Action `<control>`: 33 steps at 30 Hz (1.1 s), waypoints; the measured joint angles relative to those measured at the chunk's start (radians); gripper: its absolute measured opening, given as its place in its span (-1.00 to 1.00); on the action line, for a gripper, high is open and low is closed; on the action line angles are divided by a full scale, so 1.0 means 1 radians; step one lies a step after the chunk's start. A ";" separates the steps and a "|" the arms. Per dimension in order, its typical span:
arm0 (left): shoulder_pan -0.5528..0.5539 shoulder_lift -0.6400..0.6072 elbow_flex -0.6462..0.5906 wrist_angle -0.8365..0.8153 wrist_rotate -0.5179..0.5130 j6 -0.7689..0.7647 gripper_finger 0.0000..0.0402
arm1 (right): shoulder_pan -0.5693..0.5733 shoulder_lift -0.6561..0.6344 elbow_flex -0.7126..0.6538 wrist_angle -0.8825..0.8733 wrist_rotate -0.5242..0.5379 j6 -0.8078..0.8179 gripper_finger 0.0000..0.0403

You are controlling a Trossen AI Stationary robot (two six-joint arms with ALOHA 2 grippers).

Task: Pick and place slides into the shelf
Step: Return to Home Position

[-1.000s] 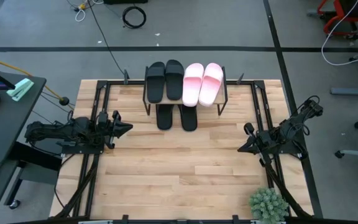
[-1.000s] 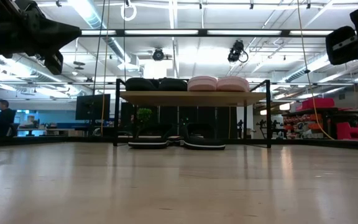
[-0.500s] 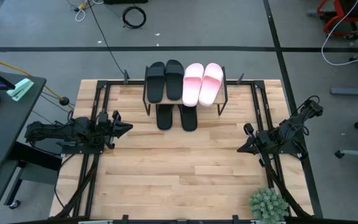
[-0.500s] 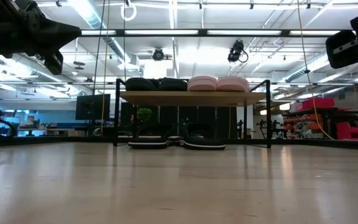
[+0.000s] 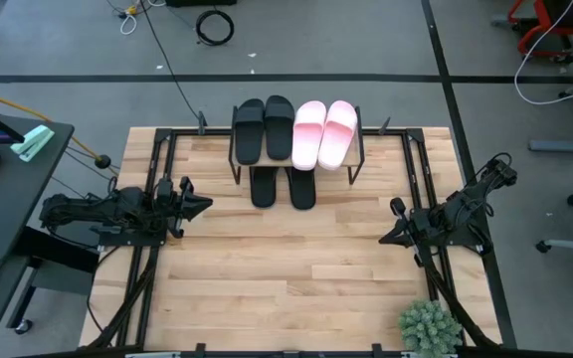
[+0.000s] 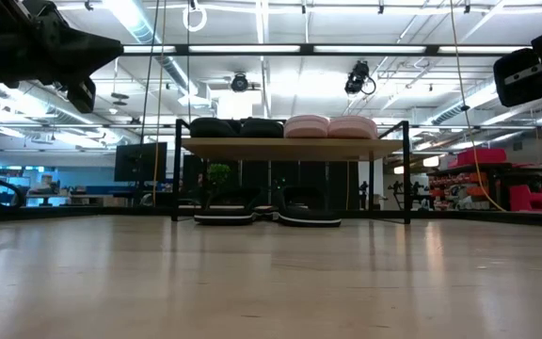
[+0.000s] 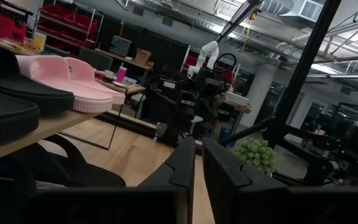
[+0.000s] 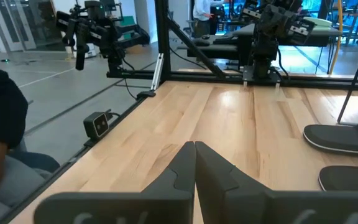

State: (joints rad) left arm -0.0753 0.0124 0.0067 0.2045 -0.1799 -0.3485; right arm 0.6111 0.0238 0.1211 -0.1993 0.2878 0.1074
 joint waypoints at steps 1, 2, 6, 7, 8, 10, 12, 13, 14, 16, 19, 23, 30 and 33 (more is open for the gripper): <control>0.000 0.000 0.000 0.000 0.000 0.000 -0.82 | 0.000 0.000 0.000 0.000 0.000 0.000 -0.93; 0.000 0.000 0.000 0.000 0.000 0.000 -0.83 | 0.000 0.000 0.000 0.000 0.000 0.000 -0.93; 0.000 0.000 0.000 0.000 0.000 0.000 -0.86 | 0.000 0.000 0.000 0.000 0.000 -0.001 -0.93; 0.000 0.000 0.000 0.000 0.000 0.000 -0.87 | 0.000 0.000 0.000 0.000 0.000 -0.001 -0.93; 0.000 0.000 0.000 0.000 0.000 0.000 -0.88 | 0.000 0.000 0.000 0.000 0.000 -0.002 -0.93; 0.000 0.000 0.000 0.000 0.000 0.000 -0.88 | 0.000 0.000 0.000 0.001 0.000 -0.002 -0.93; 0.000 0.000 0.000 0.000 0.000 0.000 -0.88 | 0.000 0.000 0.000 0.001 0.000 -0.003 -0.93; 0.000 0.000 0.000 0.000 0.000 0.000 -0.88 | 0.000 0.000 0.000 0.001 0.000 -0.003 -0.93; 0.000 0.000 0.000 0.000 0.000 0.000 -0.87 | 0.000 0.000 0.000 0.001 0.000 -0.003 -0.93; 0.000 0.000 0.000 0.000 0.000 0.000 -0.86 | 0.000 0.000 0.000 0.001 0.000 -0.003 -0.93; 0.000 0.000 0.000 0.000 0.000 0.000 -0.83 | 0.000 0.000 0.000 0.001 0.000 -0.003 -0.93; 0.000 0.000 0.000 0.000 0.000 0.000 -0.82 | 0.000 0.000 0.000 0.001 0.000 -0.003 -0.93; 0.000 0.000 0.000 0.000 0.000 0.000 -0.88 | 0.000 0.000 0.000 0.001 0.000 -0.003 -0.93; 0.000 0.000 0.000 0.000 0.000 0.000 -0.88 | 0.000 0.000 0.000 0.001 0.000 -0.003 -0.93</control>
State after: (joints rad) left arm -0.0753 0.0124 0.0067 0.2045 -0.1799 -0.3487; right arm 0.6113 0.0238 0.1211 -0.1982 0.2874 0.1047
